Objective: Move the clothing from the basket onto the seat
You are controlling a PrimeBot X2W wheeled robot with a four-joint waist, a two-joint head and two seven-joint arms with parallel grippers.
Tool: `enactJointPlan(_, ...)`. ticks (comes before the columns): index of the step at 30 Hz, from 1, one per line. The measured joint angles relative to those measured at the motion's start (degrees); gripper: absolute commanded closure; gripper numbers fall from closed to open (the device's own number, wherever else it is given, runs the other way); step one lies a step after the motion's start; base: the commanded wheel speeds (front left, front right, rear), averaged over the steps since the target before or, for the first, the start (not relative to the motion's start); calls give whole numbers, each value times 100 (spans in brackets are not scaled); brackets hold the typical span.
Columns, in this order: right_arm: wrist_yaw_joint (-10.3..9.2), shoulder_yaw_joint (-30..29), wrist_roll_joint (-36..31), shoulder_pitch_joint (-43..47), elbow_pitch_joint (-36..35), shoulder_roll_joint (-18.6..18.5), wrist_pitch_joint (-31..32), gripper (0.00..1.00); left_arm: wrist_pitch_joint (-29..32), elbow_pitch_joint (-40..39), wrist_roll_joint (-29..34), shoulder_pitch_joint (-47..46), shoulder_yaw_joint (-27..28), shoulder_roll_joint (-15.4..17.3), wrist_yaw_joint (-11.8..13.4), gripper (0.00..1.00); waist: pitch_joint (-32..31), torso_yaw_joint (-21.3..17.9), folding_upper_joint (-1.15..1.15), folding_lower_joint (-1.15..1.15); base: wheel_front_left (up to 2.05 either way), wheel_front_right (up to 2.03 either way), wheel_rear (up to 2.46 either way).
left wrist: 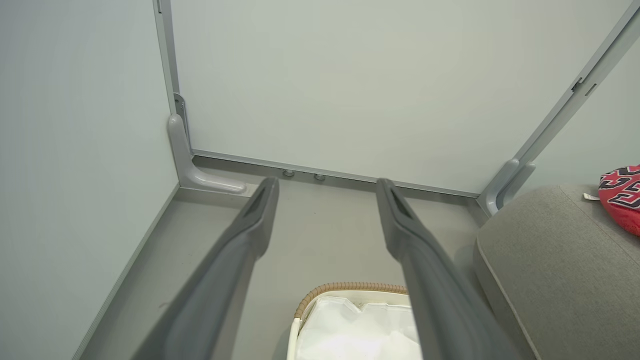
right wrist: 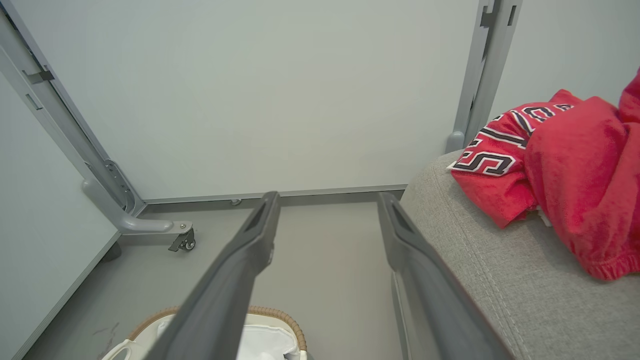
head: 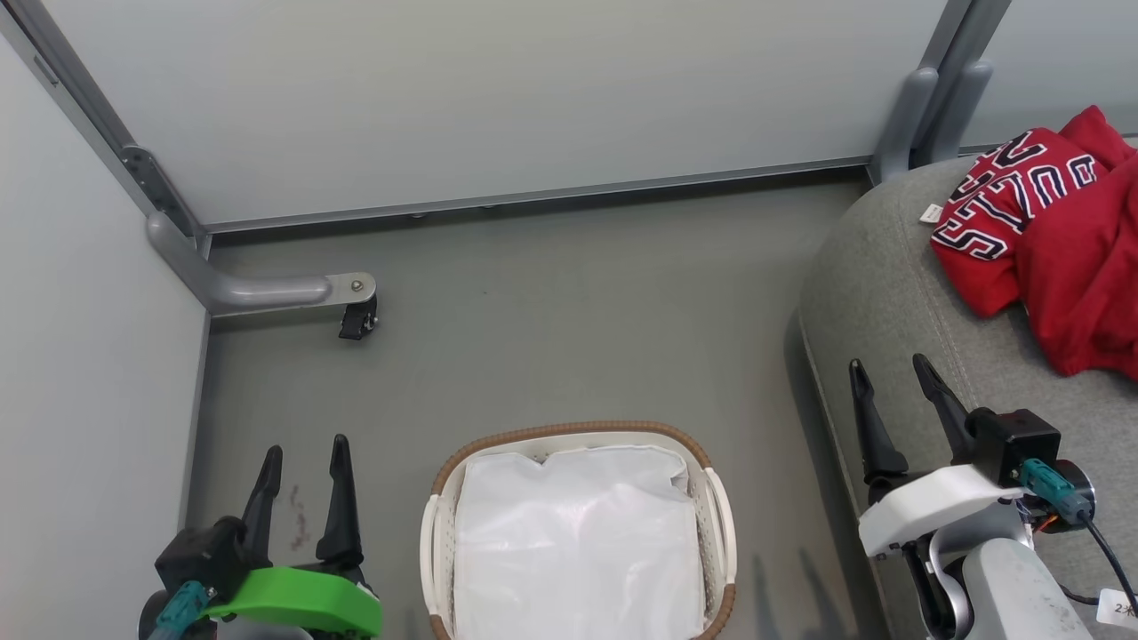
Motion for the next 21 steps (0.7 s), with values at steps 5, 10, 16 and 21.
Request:
enactJointPlan(5,0,-45,9,19,0,-1,0,0,0,37,1,3,-25,0,0,0,-44,8,0,0,0,0,0)
enactJointPlan(10,0,-79,9,57,0,0,0,0,-1,58,1,3,-24,-1,0,0,-65,21,0,0,0,0,0)
enactJointPlan(16,0,-46,32,115,65,22,4,100,1,144,1,6,-34,-5,0,100,-89,34,0,0,0,0,0)
enactJointPlan(21,0,-47,149,235,281,70,79,100,35,312,-120,8,-42,-21,0,100,-98,32,0,0,0,0,0)
